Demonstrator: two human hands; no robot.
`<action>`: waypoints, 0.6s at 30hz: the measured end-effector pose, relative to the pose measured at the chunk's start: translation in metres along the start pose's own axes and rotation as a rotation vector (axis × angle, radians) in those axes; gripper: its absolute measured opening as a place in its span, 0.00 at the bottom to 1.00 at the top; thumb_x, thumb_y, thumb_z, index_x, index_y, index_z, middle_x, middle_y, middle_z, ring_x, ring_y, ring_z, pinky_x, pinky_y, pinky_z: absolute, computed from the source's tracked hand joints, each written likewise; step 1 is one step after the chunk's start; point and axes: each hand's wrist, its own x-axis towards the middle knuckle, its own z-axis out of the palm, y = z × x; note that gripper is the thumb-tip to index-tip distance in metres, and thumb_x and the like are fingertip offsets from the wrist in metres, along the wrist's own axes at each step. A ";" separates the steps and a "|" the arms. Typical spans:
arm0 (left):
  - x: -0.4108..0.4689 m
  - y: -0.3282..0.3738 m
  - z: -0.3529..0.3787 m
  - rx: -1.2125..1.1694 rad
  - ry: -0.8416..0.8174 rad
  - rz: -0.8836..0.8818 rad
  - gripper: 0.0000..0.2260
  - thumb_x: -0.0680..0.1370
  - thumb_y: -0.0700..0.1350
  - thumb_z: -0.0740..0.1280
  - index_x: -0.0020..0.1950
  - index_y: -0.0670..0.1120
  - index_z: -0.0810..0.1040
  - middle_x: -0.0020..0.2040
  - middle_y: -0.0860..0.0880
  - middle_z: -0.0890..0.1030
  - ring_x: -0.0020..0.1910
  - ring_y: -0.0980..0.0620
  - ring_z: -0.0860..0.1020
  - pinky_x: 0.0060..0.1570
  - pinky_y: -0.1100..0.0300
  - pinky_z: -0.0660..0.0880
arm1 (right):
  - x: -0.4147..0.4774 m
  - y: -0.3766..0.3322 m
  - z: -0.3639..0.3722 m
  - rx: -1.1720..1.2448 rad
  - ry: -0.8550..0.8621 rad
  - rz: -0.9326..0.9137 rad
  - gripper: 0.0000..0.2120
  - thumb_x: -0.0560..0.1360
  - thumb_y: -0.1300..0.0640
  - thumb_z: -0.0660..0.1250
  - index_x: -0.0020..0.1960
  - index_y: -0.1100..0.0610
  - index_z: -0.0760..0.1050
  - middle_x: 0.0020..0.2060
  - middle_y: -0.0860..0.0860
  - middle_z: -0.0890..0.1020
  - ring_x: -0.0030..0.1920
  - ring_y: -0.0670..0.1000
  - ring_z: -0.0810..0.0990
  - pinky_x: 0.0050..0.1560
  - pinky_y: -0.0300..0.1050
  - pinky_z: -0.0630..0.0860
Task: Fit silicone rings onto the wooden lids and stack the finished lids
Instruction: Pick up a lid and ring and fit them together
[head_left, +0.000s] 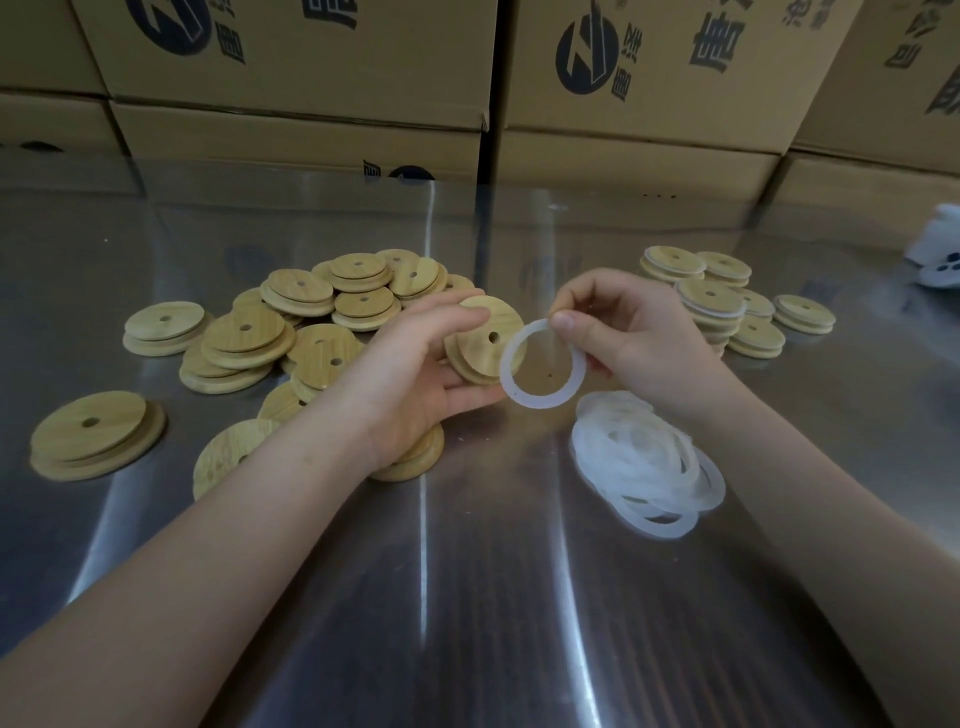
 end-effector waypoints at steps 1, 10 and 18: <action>0.000 0.000 0.000 0.015 -0.009 0.003 0.19 0.76 0.43 0.68 0.67 0.46 0.75 0.58 0.42 0.82 0.53 0.42 0.84 0.49 0.47 0.82 | 0.000 0.000 0.002 0.034 0.003 0.005 0.09 0.78 0.64 0.68 0.42 0.52 0.78 0.31 0.42 0.79 0.30 0.40 0.75 0.31 0.31 0.71; -0.006 -0.002 0.007 0.173 -0.106 0.039 0.23 0.70 0.52 0.70 0.65 0.49 0.76 0.55 0.46 0.84 0.54 0.46 0.84 0.50 0.48 0.82 | -0.001 0.002 0.016 0.135 0.057 -0.014 0.08 0.77 0.61 0.67 0.42 0.51 0.77 0.31 0.44 0.80 0.29 0.43 0.75 0.29 0.35 0.72; -0.006 -0.011 0.007 0.358 -0.081 0.245 0.17 0.77 0.33 0.68 0.63 0.49 0.77 0.52 0.45 0.85 0.51 0.49 0.84 0.43 0.55 0.82 | -0.001 0.001 0.022 0.135 0.116 -0.061 0.06 0.77 0.60 0.66 0.43 0.51 0.76 0.32 0.43 0.79 0.31 0.43 0.75 0.31 0.35 0.72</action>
